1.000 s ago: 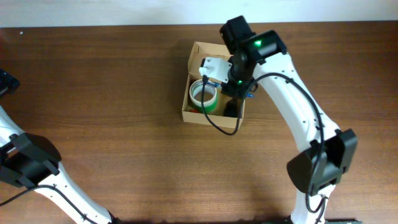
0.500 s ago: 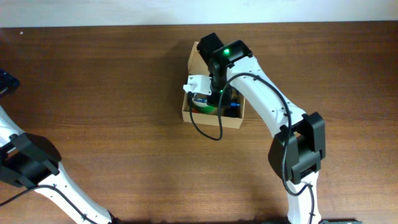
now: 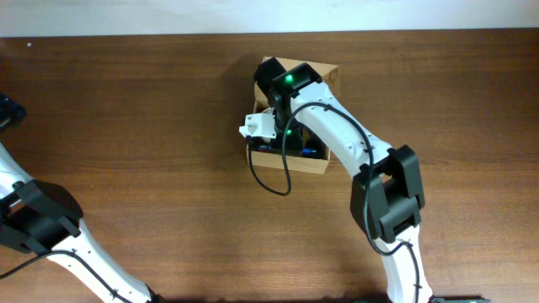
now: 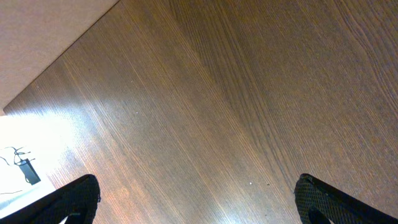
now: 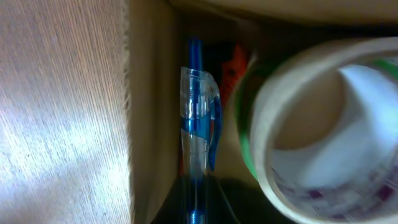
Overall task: Pack container
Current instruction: 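Release the blue pen inside the box and raise the right gripper, then bring both grippers to the box's top flap on either side, then grip the lid flap edges with both grippers and lift it upright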
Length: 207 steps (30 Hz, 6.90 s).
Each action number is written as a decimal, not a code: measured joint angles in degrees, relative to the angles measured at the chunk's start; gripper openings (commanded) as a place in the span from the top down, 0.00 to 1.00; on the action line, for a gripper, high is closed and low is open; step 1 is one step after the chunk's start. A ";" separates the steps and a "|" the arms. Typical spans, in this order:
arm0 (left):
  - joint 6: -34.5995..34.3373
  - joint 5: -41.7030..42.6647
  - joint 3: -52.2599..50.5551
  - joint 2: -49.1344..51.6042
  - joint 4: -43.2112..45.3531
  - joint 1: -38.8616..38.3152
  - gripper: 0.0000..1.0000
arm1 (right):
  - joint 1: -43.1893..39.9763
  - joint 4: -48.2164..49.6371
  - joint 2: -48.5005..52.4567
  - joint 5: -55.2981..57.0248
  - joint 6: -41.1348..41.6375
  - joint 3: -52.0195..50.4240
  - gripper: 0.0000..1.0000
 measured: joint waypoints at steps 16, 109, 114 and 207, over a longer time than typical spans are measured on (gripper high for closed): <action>0.00 0.00 0.00 0.00 -0.02 0.00 0.00 | 0.00 0.22 1.40 -0.39 -0.37 0.02 0.78; 3.37 57.05 -9.64 13.64 27.36 -31.41 0.99 | -30.95 25.66 1.51 -24.17 78.68 -3.30 0.96; 1.36 65.20 -9.73 18.16 29.35 -33.20 0.98 | -31.08 25.55 1.51 -24.00 77.37 -3.30 0.96; -2.82 99.73 8.52 28.26 41.88 -40.44 0.99 | -31.52 69.33 8.41 -71.63 94.36 -2.99 0.96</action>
